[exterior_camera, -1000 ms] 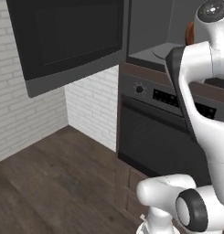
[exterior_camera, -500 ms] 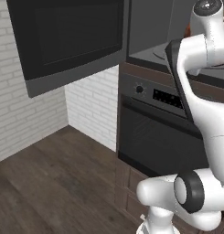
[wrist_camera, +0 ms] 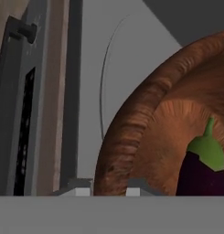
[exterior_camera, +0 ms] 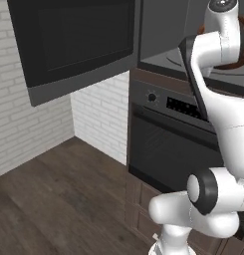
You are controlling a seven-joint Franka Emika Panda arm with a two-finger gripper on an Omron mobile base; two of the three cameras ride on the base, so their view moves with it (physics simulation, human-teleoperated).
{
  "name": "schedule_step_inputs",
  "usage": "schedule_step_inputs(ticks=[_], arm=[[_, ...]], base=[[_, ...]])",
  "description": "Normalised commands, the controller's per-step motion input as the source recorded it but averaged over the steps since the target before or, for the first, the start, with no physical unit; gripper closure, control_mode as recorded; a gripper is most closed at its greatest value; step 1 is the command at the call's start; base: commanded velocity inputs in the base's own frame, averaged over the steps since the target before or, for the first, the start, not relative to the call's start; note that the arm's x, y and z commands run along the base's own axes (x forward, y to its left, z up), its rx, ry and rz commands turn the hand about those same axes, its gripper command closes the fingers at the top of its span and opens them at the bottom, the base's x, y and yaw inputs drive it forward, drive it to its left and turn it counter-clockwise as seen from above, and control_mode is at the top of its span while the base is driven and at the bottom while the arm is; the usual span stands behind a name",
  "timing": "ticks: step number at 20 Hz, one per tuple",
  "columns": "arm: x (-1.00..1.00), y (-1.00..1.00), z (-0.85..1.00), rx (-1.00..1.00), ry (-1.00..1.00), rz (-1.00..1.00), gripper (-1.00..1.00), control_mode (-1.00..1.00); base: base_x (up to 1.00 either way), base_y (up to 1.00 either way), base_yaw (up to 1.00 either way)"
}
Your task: Pick the eggplant from the sink and place it in the bowl. Then pick the bowl and place it in the microwave. Then close the microwave door and press the start button.
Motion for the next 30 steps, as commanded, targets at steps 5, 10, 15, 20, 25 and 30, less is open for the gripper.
schedule_step_inputs(ticks=[5,10,15,20,25,30], arm=[[0.62,-0.23,0.00,0.05,0.00,0.00,1.00,-1.00],[0.38,-0.09,-0.11,0.08,0.00,0.00,1.00,-1.00],[0.28,0.00,-0.24,0.09,0.00,0.00,1.00,-1.00],[0.29,0.00,-0.18,0.05,0.00,0.00,1.00,-1.00],[0.26,0.00,-0.21,0.03,-0.02,0.00,-1.00,-1.00],[0.01,0.00,-0.01,0.00,-0.26,0.00,-1.00,-1.00]], base=[[0.00,0.00,0.00],[0.00,0.00,0.00],[0.00,0.00,0.00],[0.00,0.00,0.00],[0.00,0.00,0.00],[0.00,0.00,0.00]])
